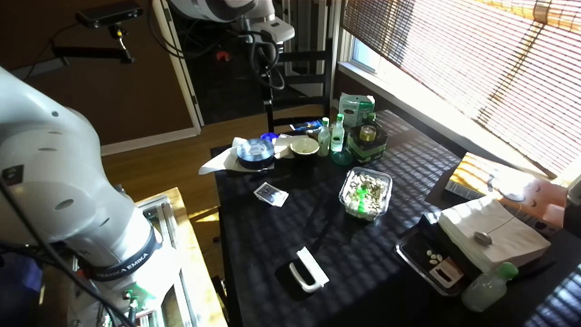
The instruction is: Pour the contents of the ceramic bowl into the clear lunch box
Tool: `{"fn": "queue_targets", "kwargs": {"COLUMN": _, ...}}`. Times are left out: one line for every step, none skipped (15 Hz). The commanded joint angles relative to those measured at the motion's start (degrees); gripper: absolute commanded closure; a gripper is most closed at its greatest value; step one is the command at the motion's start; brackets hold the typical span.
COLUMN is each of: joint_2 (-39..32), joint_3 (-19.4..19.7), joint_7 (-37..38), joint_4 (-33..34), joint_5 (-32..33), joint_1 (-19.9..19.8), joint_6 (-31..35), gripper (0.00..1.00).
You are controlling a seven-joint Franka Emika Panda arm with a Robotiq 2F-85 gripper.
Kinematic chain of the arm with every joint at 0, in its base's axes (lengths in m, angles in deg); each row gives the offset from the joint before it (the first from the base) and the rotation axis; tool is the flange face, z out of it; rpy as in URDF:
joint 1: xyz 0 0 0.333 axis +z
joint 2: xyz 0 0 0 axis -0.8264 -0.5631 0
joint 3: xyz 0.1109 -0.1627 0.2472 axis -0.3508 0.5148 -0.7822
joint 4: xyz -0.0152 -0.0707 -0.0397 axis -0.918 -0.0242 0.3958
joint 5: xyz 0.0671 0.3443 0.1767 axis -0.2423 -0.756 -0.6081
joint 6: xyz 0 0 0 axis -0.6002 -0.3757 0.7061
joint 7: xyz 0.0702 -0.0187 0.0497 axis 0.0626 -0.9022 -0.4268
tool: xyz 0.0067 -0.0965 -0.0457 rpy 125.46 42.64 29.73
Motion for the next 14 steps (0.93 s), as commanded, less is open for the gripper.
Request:
{"fn": "queue_targets", "kwargs": {"joint_2": -12.9, "joint_3": 3.3, "joint_7": -2.4, "joint_4": 9.6, "joint_5": 2.9, "joint_1": 0.9, "joint_6": -2.0, "gripper": 0.00}}
{"fn": "queue_targets", "kwargs": {"joint_2": -16.1, "joint_3": 3.6, "joint_7": 0.5, "joint_4": 11.4, "joint_5": 6.1, "joint_1": 0.8, "joint_6": -2.0, "gripper": 0.00}}
{"fn": "queue_targets", "kwargs": {"joint_2": -18.8, "joint_3": 4.5, "joint_7": 2.8, "joint_4": 13.2, "joint_5": 8.8, "joint_1": 1.0, "joint_6": -2.9, "gripper": 0.00}}
{"fn": "queue_targets", "kwargs": {"joint_2": -20.6, "joint_3": 5.7, "joint_7": 4.1, "joint_4": 14.9, "joint_5": 10.3, "joint_1": 1.8, "joint_6": -4.8, "gripper": 0.00}}
{"fn": "queue_targets", "kwargs": {"joint_2": -14.8, "joint_3": 6.6, "joint_7": 0.5, "joint_4": 9.3, "joint_5": 6.6, "joint_1": 2.8, "joint_6": -1.3, "gripper": 0.00}}
{"fn": "queue_targets", "kwargs": {"joint_2": -16.8, "joint_3": 7.4, "joint_7": 0.6, "joint_4": 10.3, "joint_5": 6.9, "joint_1": 3.1, "joint_6": -1.4, "gripper": 0.00}}
{"fn": "queue_targets", "kwargs": {"joint_2": -17.4, "joint_3": 7.9, "joint_7": 0.4, "joint_4": 10.4, "joint_5": 6.9, "joint_1": 3.4, "joint_6": -1.2, "gripper": 0.00}}
{"fn": "queue_targets", "kwargs": {"joint_2": -17.3, "joint_3": 8.1, "joint_7": 0.4, "joint_4": 10.4, "joint_5": 6.9, "joint_1": 3.6, "joint_6": -1.2, "gripper": 0.00}}
{"fn": "queue_targets", "kwargs": {"joint_2": -16.9, "joint_3": 8.1, "joint_7": 0.4, "joint_4": 10.3, "joint_5": 6.9, "joint_1": 3.7, "joint_6": -1.2, "gripper": 0.00}}
{"fn": "queue_targets", "kwargs": {"joint_2": -16.5, "joint_3": 8.0, "joint_7": 0.4, "joint_4": 10.3, "joint_5": 7.0, "joint_1": 3.9, "joint_6": -1.2, "gripper": 0.00}}
{"fn": "queue_targets", "kwargs": {"joint_2": -16.2, "joint_3": 7.9, "joint_7": 0.5, "joint_4": 10.3, "joint_5": 7.0, "joint_1": 4.0, "joint_6": -1.2, "gripper": 0.00}}
{"fn": "queue_targets", "kwargs": {"joint_2": -18.2, "joint_3": 8.1, "joint_7": -1.0, "joint_4": 10.5, "joint_5": 7.2, "joint_1": 4.0, "joint_6": 2.6, "gripper": 0.00}}
{"fn": "queue_targets", "kwargs": {"joint_2": -20.5, "joint_3": 8.6, "joint_7": -2.5, "joint_4": 10.5, "joint_5": 6.8, "joint_1": 4.2, "joint_6": 7.0, "gripper": 0.00}}
{"fn": "queue_targets", "kwargs": {"joint_2": -23.0, "joint_3": 9.1, "joint_7": -3.2, "joint_4": 10.8, "joint_5": 8.0, "joint_1": 4.4, "joint_6": 11.2, "gripper": 0.00}}
